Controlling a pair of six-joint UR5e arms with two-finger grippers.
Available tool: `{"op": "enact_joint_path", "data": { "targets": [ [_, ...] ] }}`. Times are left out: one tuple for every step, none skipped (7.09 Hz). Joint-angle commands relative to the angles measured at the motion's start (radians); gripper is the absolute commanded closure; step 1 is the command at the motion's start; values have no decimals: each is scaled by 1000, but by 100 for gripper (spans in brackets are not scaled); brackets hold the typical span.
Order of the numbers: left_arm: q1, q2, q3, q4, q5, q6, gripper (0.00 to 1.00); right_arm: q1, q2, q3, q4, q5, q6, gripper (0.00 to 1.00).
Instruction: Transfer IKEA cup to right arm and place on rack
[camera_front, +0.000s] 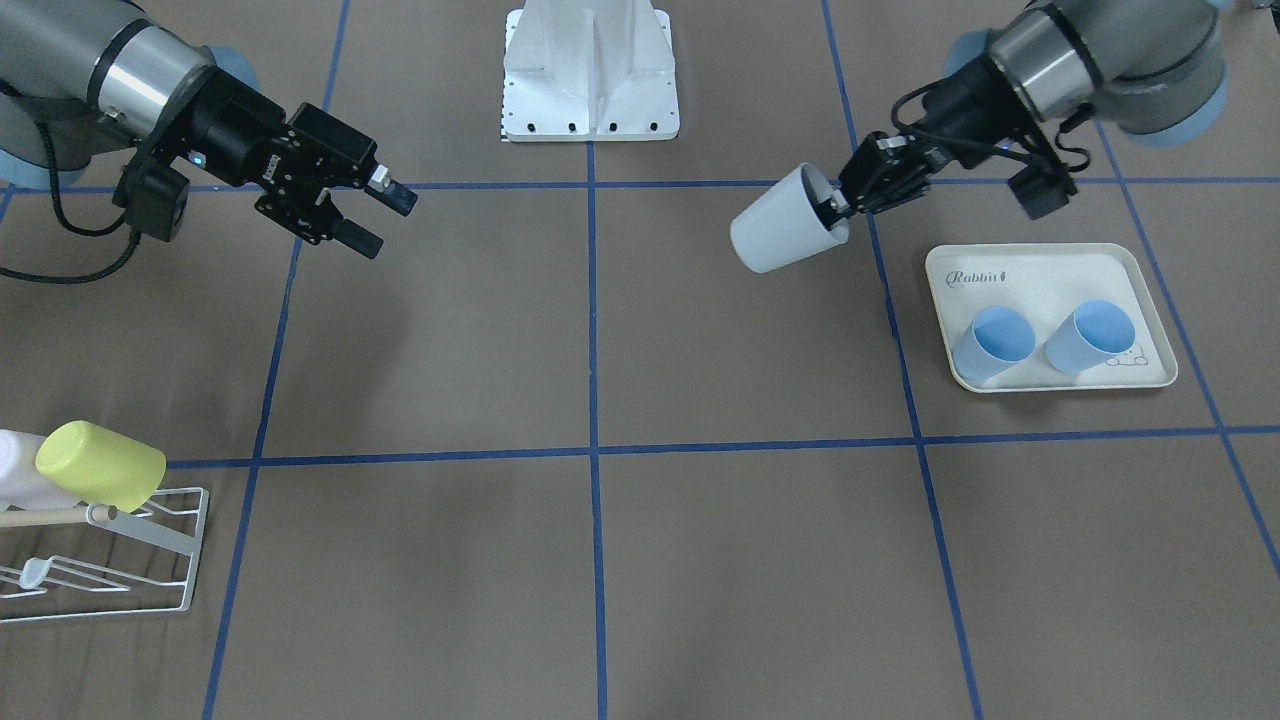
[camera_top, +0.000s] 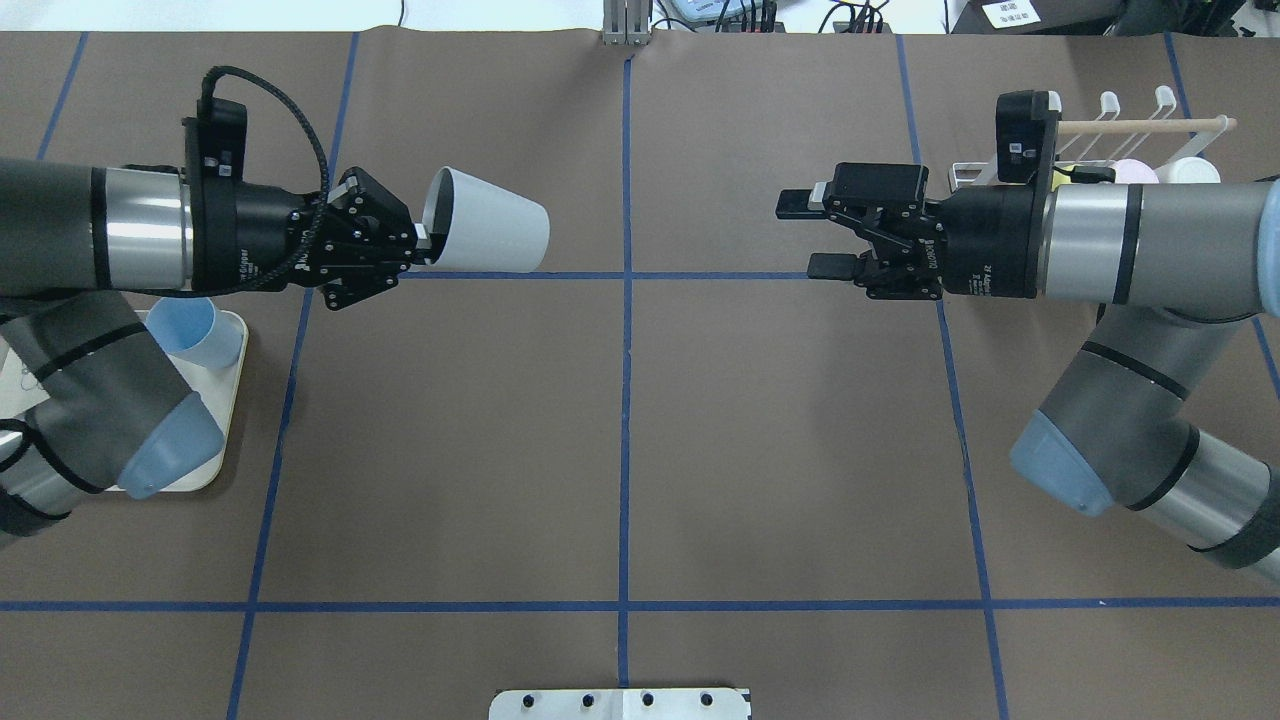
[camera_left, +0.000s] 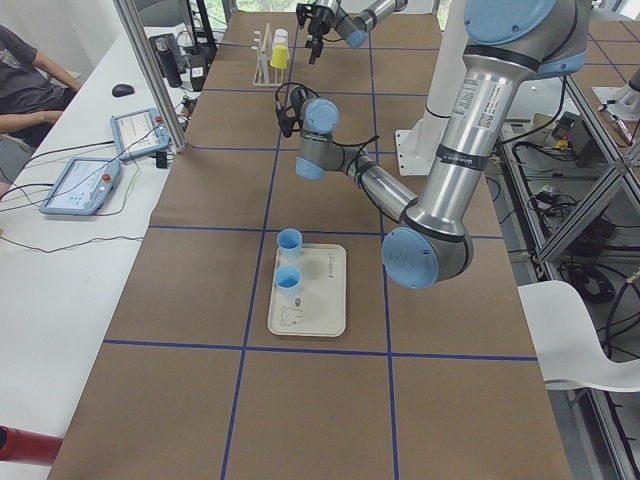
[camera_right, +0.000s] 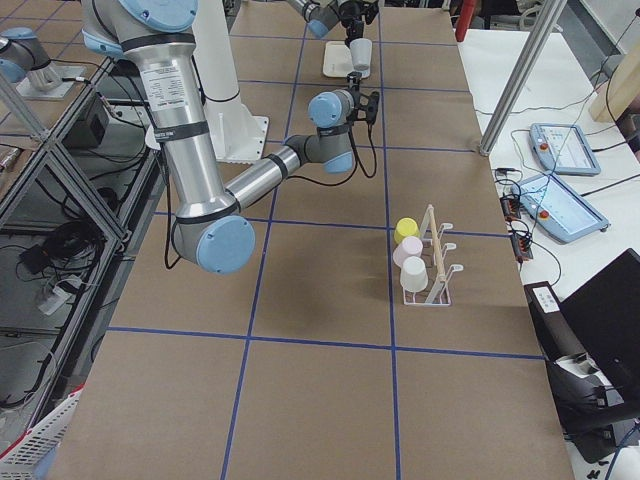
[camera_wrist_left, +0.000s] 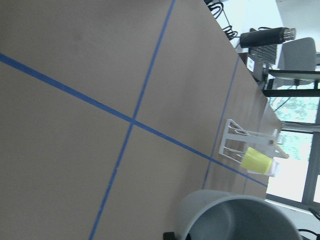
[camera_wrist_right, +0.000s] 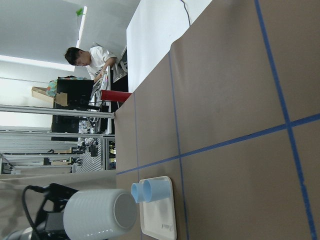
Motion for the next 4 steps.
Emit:
{"op": "enact_joint_path", "data": {
  "targets": [
    [124,-60,140,-369,222,-216,100,-11,44,10,21,-7,24,2],
    [155,-82,184,-471,273,-273,100,-14,77,13,44,-7,49,2],
    [172,-89,192,-527,302,-336,100,-33,87,-3,149,-30,87,2],
    [198,-108,192,-564,344,-390,100,-65,88,-7,177,-63,89,2]
  ]
}}
